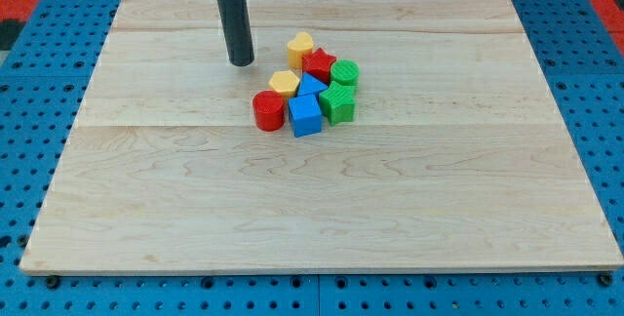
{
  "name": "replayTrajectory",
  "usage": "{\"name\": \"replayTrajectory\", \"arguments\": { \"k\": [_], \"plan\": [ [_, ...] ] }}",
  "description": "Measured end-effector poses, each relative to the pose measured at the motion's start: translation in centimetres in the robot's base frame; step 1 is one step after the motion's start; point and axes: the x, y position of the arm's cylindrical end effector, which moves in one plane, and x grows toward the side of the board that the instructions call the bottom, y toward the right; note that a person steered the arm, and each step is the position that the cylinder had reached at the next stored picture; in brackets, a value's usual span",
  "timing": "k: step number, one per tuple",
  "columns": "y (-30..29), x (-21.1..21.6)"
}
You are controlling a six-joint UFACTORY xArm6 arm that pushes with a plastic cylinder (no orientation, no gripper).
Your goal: Move yellow heart into red star
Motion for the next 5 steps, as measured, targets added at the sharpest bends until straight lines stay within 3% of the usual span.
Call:
{"name": "replayTrajectory", "arguments": {
  "k": [2, 5],
  "plan": [
    [1.6, -2.8],
    [9.7, -5.5]
  ]
}}
